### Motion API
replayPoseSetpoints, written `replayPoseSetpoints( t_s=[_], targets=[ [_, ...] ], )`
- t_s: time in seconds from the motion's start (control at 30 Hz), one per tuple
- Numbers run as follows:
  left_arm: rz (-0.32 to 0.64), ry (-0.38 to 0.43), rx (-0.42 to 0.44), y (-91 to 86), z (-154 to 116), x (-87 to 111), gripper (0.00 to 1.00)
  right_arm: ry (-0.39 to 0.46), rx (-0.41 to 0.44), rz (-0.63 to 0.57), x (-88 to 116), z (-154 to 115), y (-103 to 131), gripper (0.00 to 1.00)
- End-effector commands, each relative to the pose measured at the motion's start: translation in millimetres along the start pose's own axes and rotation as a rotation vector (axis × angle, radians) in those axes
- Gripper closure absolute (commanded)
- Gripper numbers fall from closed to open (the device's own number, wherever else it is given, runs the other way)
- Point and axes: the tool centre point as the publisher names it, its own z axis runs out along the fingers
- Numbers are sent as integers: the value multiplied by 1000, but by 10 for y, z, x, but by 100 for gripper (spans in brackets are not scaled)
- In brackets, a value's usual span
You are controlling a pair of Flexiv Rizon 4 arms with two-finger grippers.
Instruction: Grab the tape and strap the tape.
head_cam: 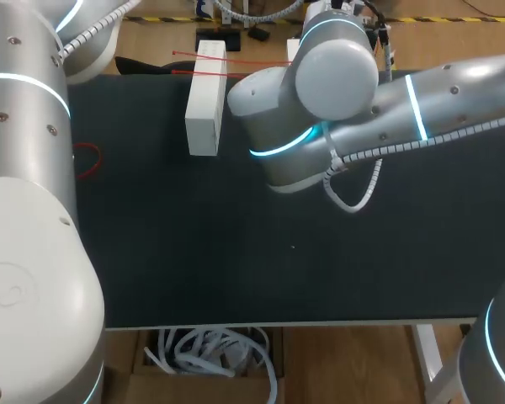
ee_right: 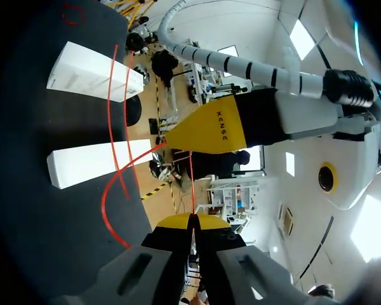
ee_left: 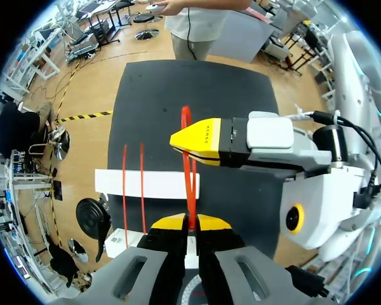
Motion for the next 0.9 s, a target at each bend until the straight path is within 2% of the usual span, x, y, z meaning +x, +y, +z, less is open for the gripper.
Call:
replayPoseSetpoints(
  t_s=[0.03, 0.9],
  targets=[
    [-1, 4, -6, -13, -15, -18, 100, 2, 12, -2, -25, 30, 36, 100],
    [-1, 4, -6, -13, -15, -18, 100, 4, 0, -26, -1, -19, 109, 100]
  ],
)
